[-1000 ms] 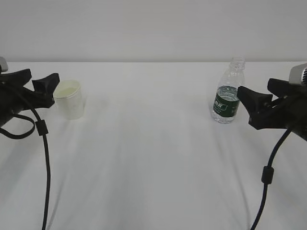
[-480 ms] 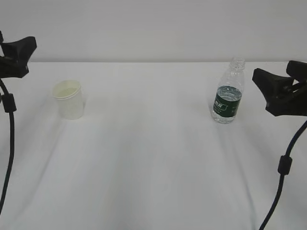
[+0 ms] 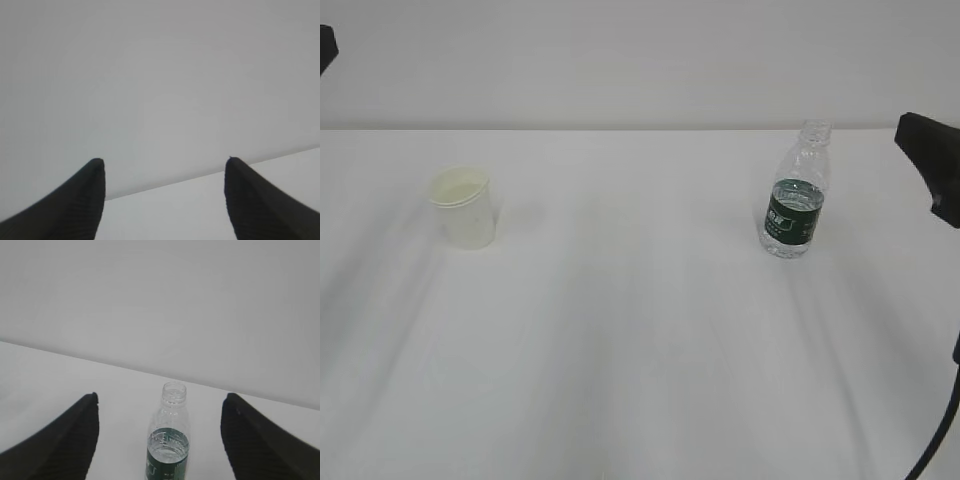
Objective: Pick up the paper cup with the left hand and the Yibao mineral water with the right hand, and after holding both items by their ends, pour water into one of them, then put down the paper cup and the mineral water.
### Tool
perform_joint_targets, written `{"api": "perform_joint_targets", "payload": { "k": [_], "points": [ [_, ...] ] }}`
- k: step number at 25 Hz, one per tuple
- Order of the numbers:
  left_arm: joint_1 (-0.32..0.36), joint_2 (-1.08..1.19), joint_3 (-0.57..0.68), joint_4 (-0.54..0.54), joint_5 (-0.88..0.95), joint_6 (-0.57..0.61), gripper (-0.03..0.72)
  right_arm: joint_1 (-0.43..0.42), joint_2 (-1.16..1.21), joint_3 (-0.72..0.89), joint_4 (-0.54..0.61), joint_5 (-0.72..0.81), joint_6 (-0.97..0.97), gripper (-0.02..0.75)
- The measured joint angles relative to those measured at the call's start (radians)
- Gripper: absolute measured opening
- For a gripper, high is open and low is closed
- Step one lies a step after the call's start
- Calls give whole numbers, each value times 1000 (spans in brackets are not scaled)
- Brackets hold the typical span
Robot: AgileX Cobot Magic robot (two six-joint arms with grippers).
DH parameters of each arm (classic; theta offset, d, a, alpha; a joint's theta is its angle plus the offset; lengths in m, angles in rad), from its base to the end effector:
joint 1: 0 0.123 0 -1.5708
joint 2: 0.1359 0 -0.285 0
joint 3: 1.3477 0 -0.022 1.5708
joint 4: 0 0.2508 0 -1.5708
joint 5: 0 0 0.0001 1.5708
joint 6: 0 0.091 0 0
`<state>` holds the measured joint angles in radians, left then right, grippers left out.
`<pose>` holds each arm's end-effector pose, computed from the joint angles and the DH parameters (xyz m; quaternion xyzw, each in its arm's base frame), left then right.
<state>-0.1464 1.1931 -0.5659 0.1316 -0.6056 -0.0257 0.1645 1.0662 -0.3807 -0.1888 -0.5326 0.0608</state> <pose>0.2451 -0.0430 0.2951 0.1053 0.6769 -0.0488 0.7268 0.2030 0.0425 0.2590 -0.1295 0.7210 0.0561 0.6785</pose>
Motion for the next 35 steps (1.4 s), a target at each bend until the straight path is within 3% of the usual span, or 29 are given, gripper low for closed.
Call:
{"api": "perform_joint_targets", "payload": {
  "k": [11,35],
  "points": [
    [0,-286,0,8,275,2,531,0,-237,-63,-9,318,0,575],
    [0,-614,1,27,653,2,522,0,-505,-109,-65,727,-2,575]
  ]
}}
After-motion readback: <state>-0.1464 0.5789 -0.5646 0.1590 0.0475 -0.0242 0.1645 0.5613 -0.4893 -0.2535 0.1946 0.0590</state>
